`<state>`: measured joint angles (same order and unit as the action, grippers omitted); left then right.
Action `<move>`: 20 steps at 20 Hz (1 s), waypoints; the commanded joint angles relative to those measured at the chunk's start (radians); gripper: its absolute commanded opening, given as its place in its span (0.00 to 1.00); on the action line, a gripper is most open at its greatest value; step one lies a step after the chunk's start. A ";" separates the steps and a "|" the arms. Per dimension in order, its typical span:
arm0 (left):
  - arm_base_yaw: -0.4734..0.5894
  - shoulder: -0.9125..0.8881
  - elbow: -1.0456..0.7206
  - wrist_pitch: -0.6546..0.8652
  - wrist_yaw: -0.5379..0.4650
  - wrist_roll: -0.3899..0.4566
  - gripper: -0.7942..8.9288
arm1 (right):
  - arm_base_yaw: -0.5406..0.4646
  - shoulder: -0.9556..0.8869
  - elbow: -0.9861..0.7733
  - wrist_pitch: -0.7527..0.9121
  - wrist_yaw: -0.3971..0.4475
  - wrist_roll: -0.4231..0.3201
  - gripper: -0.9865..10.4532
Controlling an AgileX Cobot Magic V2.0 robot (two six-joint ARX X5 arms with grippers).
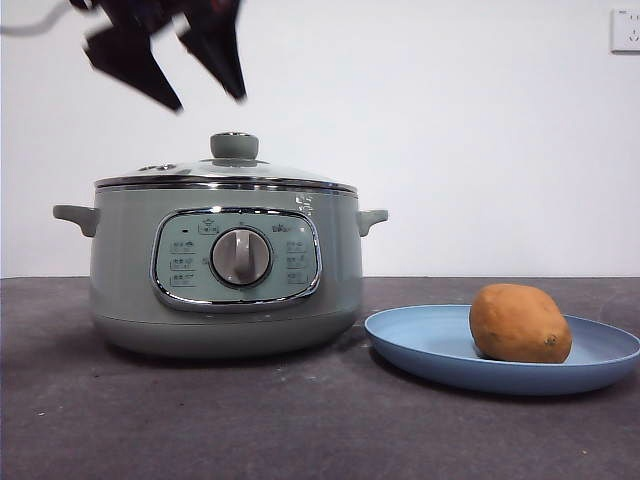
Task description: Take the potato out from the steamer,put the potato on the plate,close the lid
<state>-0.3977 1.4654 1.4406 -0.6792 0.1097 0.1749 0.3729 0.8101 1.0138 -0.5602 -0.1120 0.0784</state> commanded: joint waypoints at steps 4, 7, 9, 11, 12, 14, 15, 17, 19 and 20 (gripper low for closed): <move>-0.004 -0.210 0.085 -0.270 0.051 -0.057 0.66 | 0.003 0.000 0.005 -0.137 -0.164 0.014 0.72; -0.005 -0.291 0.139 -0.414 0.082 -0.071 0.44 | 0.003 0.001 0.005 -0.243 -0.324 0.037 0.64; -0.007 -0.322 0.159 -0.488 0.097 -0.071 0.13 | 0.003 0.001 0.005 -0.288 -0.420 0.037 0.46; -0.007 -0.343 0.159 -0.539 0.167 -0.071 0.07 | 0.003 0.001 0.005 -0.322 -0.471 0.036 0.16; -0.007 -0.348 0.159 -0.550 0.196 -0.071 0.07 | 0.002 0.000 0.005 -0.330 -0.473 0.035 0.07; -0.008 -0.350 0.159 -0.552 0.225 -0.071 0.08 | 0.002 0.000 0.005 -0.330 -0.466 0.036 0.08; -0.008 -0.350 0.159 -0.552 0.233 -0.071 0.08 | 0.002 0.000 0.005 -0.331 -0.454 0.036 0.09; -0.008 -0.350 0.159 -0.552 0.234 -0.071 0.08 | 0.001 0.000 0.005 -0.331 -0.455 0.036 0.09; -0.008 -0.350 0.159 -0.552 0.234 -0.071 0.08 | 0.001 0.000 0.005 -0.332 -0.455 0.036 0.09; -0.008 -0.350 0.159 -0.552 0.234 -0.071 0.08 | 0.001 0.000 0.005 -0.332 -0.455 0.036 0.09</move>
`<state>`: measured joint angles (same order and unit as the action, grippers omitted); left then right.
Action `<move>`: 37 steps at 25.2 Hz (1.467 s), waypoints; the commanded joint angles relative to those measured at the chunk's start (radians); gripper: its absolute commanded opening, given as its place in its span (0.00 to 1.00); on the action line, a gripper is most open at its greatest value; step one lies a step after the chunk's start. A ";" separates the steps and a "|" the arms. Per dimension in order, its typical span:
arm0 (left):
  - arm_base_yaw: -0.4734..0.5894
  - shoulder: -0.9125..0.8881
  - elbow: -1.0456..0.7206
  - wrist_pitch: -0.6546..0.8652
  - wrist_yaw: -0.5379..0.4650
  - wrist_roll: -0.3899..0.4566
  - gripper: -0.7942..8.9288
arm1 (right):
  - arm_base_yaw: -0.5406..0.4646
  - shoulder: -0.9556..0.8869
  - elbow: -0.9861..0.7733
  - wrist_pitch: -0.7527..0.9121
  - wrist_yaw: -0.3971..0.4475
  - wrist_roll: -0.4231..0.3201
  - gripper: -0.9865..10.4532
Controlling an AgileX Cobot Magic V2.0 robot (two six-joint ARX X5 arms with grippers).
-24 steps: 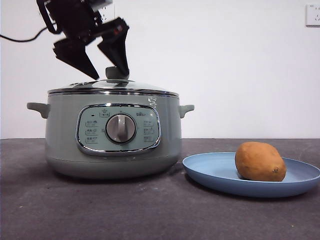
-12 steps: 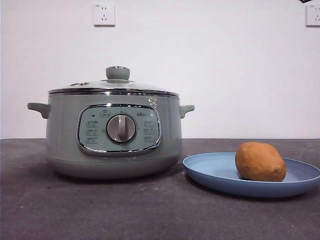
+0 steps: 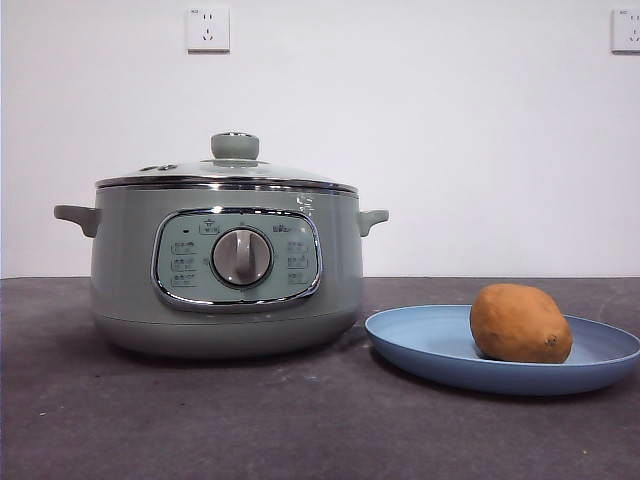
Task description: Take the potato out from the steamer,put the potato on the plate,close the lid
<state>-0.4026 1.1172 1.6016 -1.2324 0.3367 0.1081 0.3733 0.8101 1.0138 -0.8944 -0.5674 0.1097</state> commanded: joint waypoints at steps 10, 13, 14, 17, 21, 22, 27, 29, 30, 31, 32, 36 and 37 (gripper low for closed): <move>0.008 -0.002 -0.004 0.025 -0.034 0.008 0.08 | 0.001 0.000 0.005 0.003 0.001 0.005 0.09; 0.105 -0.083 -0.045 0.229 -0.127 0.035 0.08 | 0.001 0.000 0.005 0.002 0.001 0.005 0.09; 0.144 -0.130 -0.092 0.310 -0.125 0.050 0.08 | 0.001 0.000 0.005 0.002 0.001 0.005 0.09; 0.270 -0.301 -0.327 0.584 -0.128 0.053 0.08 | 0.001 0.001 0.005 0.002 0.001 0.005 0.09; 0.404 -0.514 -0.673 0.879 -0.199 0.050 0.08 | 0.001 0.000 0.005 0.002 0.001 0.005 0.09; 0.419 -0.554 -0.737 0.918 -0.218 0.048 0.08 | 0.001 0.000 0.005 0.002 0.001 0.005 0.09; 0.453 -0.736 -1.000 1.000 -0.288 0.042 0.08 | 0.001 0.000 0.005 0.002 0.001 0.005 0.09; 0.460 -0.799 -1.085 1.000 -0.322 0.041 0.08 | 0.001 0.000 0.005 0.002 0.001 0.005 0.09; 0.463 -0.826 -1.122 1.001 -0.337 0.040 0.08 | 0.001 0.000 0.005 0.002 0.001 0.005 0.09; 0.467 -0.859 -1.169 1.001 -0.350 0.029 0.08 | 0.001 0.000 0.005 0.002 0.001 0.005 0.09; 0.471 -0.883 -1.202 1.001 -0.362 0.019 0.08 | 0.001 0.000 0.005 0.002 0.001 0.005 0.09; 0.480 -0.972 -1.329 1.000 -0.391 -0.012 0.08 | 0.001 0.000 0.005 0.002 0.001 0.005 0.09; 0.481 -0.990 -1.356 1.000 -0.391 -0.012 0.08 | 0.001 0.000 0.005 0.002 0.001 0.005 0.09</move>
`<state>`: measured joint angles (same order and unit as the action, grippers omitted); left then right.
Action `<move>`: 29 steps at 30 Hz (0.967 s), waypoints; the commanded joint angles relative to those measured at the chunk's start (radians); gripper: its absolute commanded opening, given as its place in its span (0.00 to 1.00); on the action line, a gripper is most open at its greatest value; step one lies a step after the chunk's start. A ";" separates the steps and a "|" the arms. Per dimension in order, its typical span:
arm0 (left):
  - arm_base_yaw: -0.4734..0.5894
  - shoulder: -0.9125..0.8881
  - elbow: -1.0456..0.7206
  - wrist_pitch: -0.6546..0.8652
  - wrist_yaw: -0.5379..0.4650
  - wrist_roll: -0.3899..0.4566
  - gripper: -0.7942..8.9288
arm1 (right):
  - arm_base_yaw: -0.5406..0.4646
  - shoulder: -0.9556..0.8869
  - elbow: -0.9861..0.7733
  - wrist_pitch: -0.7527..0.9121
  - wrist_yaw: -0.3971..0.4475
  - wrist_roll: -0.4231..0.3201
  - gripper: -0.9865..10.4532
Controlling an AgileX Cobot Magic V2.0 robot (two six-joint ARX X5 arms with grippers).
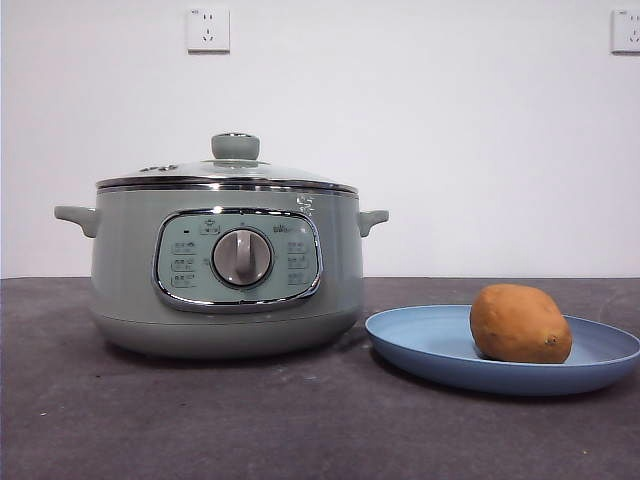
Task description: Take the potato out from the steamer,put the potato on the plate,close the lid
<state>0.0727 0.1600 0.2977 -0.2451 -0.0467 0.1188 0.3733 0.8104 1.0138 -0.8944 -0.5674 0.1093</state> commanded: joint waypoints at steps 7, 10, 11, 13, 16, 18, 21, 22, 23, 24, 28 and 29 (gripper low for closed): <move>0.007 -0.115 -0.193 0.013 -0.007 -0.023 0.08 | 0.001 0.000 0.005 0.002 0.001 0.005 0.09; 0.007 -0.138 -0.237 0.013 -0.006 -0.031 0.08 | 0.001 0.000 0.005 0.002 0.001 0.005 0.09; 0.007 -0.143 -0.250 0.013 -0.006 -0.043 0.08 | 0.001 0.000 0.005 0.002 0.001 0.005 0.09; 0.007 -0.156 -0.272 0.012 -0.006 -0.060 0.08 | 0.001 0.000 0.005 0.002 0.001 0.005 0.09; 0.007 -0.158 -0.279 0.023 -0.002 -0.075 0.08 | 0.001 0.000 0.005 0.002 0.001 0.005 0.09; 0.006 -0.158 -0.279 0.022 -0.002 -0.075 0.08 | 0.001 0.000 0.005 0.002 0.001 0.005 0.09; 0.006 -0.158 -0.278 0.019 -0.001 -0.074 0.08 | 0.001 0.000 0.005 0.002 0.001 0.005 0.09; 0.006 -0.158 -0.278 0.019 -0.001 -0.074 0.08 | 0.001 0.000 0.005 0.002 0.001 0.005 0.09; 0.006 -0.157 -0.278 0.019 -0.002 -0.074 0.08 | 0.001 0.000 0.005 0.002 0.001 0.005 0.09; 0.006 -0.156 -0.278 0.019 -0.002 -0.074 0.08 | 0.001 0.000 0.005 0.002 0.001 0.005 0.09; 0.006 -0.156 -0.278 0.019 -0.002 -0.074 0.08 | 0.001 0.000 0.005 0.002 0.001 0.005 0.09; 0.006 -0.156 -0.278 0.019 -0.002 -0.074 0.08 | 0.001 0.000 0.005 0.002 0.001 0.005 0.09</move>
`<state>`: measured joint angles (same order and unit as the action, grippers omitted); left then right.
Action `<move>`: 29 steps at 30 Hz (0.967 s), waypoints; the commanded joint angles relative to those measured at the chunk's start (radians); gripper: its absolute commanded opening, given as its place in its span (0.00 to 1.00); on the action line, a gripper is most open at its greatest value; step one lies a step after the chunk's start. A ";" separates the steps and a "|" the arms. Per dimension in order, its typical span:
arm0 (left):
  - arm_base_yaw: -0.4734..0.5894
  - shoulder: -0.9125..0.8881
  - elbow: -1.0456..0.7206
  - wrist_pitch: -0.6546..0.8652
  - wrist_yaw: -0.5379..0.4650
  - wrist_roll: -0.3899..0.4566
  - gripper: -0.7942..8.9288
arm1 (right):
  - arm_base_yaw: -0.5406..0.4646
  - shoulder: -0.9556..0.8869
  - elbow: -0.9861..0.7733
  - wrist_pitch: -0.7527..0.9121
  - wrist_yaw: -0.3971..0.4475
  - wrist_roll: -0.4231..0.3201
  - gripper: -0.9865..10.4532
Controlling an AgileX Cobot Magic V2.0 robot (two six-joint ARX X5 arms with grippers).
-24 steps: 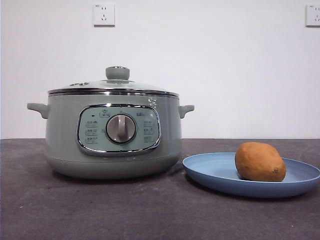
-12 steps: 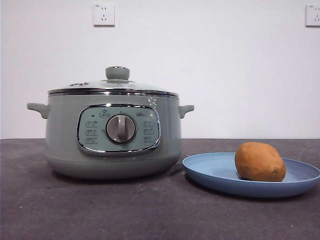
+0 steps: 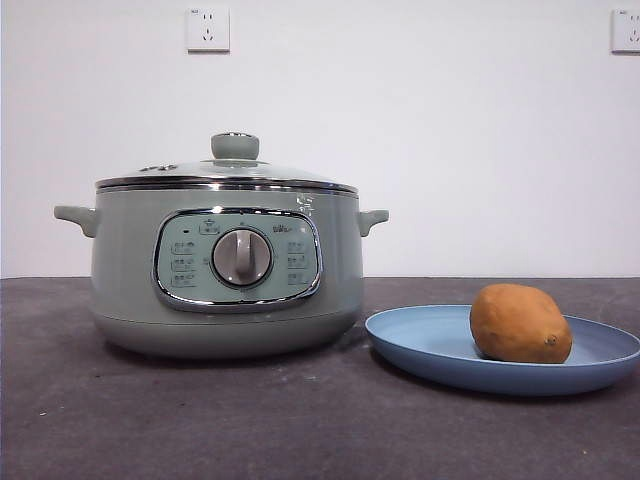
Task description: Take the potato out from the steamer,put the potato on the plate,close the lid
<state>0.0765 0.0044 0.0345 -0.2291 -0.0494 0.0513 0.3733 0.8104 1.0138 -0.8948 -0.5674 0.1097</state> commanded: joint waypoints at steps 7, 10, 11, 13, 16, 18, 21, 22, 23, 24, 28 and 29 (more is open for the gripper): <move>0.003 -0.001 -0.015 0.003 0.001 -0.006 0.08 | 0.001 0.000 0.005 0.003 0.001 0.005 0.09; 0.003 -0.001 -0.015 0.003 0.001 -0.006 0.08 | 0.001 0.000 0.005 0.003 0.001 0.005 0.09; 0.003 -0.001 -0.015 0.003 0.001 -0.006 0.08 | 0.002 -0.001 0.005 0.000 -0.001 0.005 0.09; 0.003 -0.001 -0.015 0.004 0.001 -0.006 0.08 | -0.014 -0.014 0.005 0.006 0.025 -0.036 0.09; 0.003 -0.001 -0.015 0.003 0.001 -0.006 0.08 | -0.073 -0.071 0.000 0.018 0.087 -0.122 0.09; 0.003 -0.001 -0.015 0.004 0.001 -0.006 0.08 | -0.122 -0.133 -0.033 0.069 0.067 -0.186 0.09; 0.003 -0.001 -0.015 0.003 0.002 -0.006 0.08 | -0.204 -0.249 -0.134 0.189 0.047 -0.212 0.09; 0.003 -0.001 -0.015 0.003 0.001 -0.006 0.08 | -0.231 -0.286 -0.172 0.232 0.055 -0.213 0.09; 0.003 -0.001 -0.015 0.003 0.001 -0.006 0.08 | -0.260 -0.326 -0.220 0.291 0.073 -0.216 0.09; 0.003 -0.001 -0.015 0.003 0.001 -0.006 0.08 | -0.283 -0.364 -0.271 0.355 0.098 -0.216 0.09; 0.003 -0.001 -0.015 0.003 0.001 -0.006 0.08 | -0.329 -0.492 -0.459 0.564 0.167 -0.215 0.09; 0.003 -0.001 -0.015 0.003 0.001 -0.006 0.08 | -0.336 -0.522 -0.506 0.609 0.166 -0.212 0.09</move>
<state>0.0765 0.0048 0.0345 -0.2291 -0.0490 0.0513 0.0410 0.3084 0.5529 -0.3225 -0.4026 -0.0948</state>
